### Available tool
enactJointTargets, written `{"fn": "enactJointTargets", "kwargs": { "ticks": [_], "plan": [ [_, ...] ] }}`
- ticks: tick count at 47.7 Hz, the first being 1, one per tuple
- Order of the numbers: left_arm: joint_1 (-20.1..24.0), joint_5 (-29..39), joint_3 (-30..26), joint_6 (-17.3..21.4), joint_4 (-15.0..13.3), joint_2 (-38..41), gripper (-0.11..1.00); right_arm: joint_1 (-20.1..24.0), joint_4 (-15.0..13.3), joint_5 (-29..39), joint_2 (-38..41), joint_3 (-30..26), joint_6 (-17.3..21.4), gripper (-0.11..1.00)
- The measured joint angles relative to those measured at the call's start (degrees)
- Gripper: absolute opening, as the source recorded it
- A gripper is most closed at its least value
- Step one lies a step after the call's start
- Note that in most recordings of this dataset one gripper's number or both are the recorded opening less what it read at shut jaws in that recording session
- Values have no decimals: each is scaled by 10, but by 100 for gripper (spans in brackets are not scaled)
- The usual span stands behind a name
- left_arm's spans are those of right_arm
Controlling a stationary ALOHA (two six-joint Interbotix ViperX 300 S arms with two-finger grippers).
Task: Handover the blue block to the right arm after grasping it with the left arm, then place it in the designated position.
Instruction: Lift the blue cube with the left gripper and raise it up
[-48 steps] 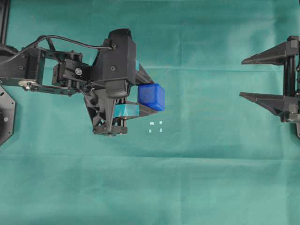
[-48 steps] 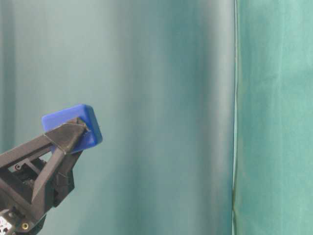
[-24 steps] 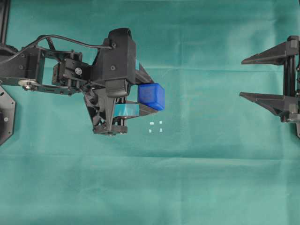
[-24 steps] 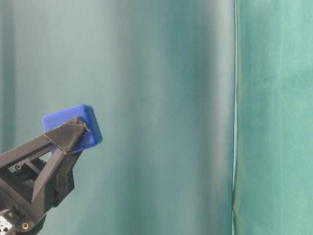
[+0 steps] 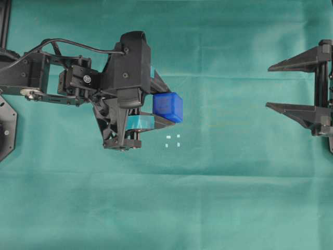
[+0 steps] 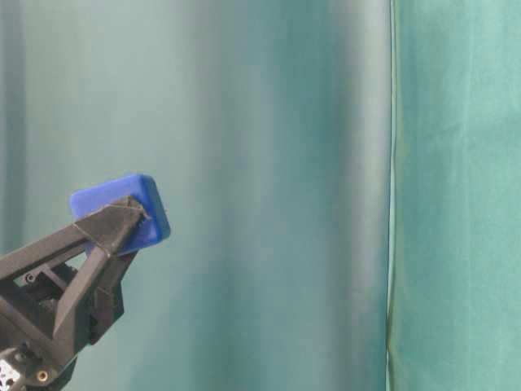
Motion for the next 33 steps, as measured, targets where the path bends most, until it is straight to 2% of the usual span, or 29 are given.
{"fn": "enactJointTargets", "kwargs": {
  "ticks": [22, 33],
  "plan": [
    [0, -1, 1, 0, -1, -1, 47, 0, 0, 3, 0, 0, 0, 94],
    [0, -41, 30, 0, -1, -24, 47, 0, 0, 3, 0, 0, 0, 94]
  ]
}}
